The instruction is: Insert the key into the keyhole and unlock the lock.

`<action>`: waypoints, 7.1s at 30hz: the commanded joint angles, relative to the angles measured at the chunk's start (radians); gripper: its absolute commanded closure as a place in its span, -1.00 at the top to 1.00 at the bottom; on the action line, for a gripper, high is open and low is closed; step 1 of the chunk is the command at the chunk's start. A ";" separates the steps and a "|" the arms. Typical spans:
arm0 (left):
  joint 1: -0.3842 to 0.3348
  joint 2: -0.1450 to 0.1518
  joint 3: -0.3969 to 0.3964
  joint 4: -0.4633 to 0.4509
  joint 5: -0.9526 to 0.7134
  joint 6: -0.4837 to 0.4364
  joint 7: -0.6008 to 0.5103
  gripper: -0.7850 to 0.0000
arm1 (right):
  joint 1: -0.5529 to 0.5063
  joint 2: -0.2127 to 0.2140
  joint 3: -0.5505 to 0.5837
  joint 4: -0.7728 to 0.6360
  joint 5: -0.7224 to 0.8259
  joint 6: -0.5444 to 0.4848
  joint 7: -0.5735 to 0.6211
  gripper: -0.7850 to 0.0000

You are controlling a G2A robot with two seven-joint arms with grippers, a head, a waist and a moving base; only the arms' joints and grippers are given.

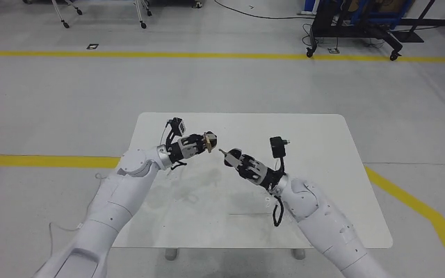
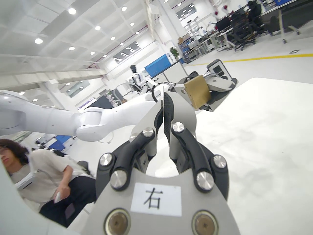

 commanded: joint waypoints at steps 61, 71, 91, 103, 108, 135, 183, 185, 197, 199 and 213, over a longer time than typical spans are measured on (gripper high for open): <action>-0.067 -0.076 0.055 0.074 0.058 0.116 0.099 -1.00 | -0.111 -0.025 0.031 -0.102 -0.094 0.298 -0.041 -1.00; -0.082 -0.090 0.056 0.109 0.052 0.119 0.092 -1.00 | -0.089 -0.034 0.039 -0.115 0.100 0.484 0.133 -1.00; -0.093 -0.104 0.059 0.116 0.134 0.126 0.121 -1.00 | -0.047 -0.049 0.047 -0.091 0.220 0.608 0.161 -1.00; -0.084 -0.109 0.039 0.118 0.127 0.132 0.142 -1.00 | -0.050 -0.058 0.048 -0.089 0.230 0.614 0.121 -1.00; -0.080 -0.111 0.029 0.115 0.122 0.142 0.154 -1.00 | -0.054 -0.059 0.055 -0.090 0.236 0.602 0.122 -1.00; -0.079 -0.117 0.035 0.091 0.243 0.176 0.158 -1.00 | -0.148 -0.063 0.048 -0.166 -0.061 0.520 -0.148 -1.00; -0.077 -0.134 -0.011 0.124 0.206 0.162 0.127 -1.00 | -0.100 -0.110 0.026 -0.093 -0.119 0.589 0.060 -1.00; -0.076 -0.134 -0.012 0.122 0.207 0.163 0.126 -1.00 | -0.092 -0.102 0.064 -0.090 -0.017 0.559 0.189 -1.00; -0.074 -0.134 -0.015 0.114 0.235 0.153 0.110 -1.00 | -0.045 -0.093 0.100 -0.072 0.116 0.579 0.371 -1.00; -0.074 -0.134 -0.016 0.113 0.239 0.152 0.108 -1.00 | -0.042 -0.092 0.099 -0.069 0.124 0.576 0.376 -1.00; -0.074 -0.135 -0.019 0.112 0.253 0.144 0.095 -1.00 | -0.036 -0.091 0.101 -0.059 0.158 0.575 0.369 -1.00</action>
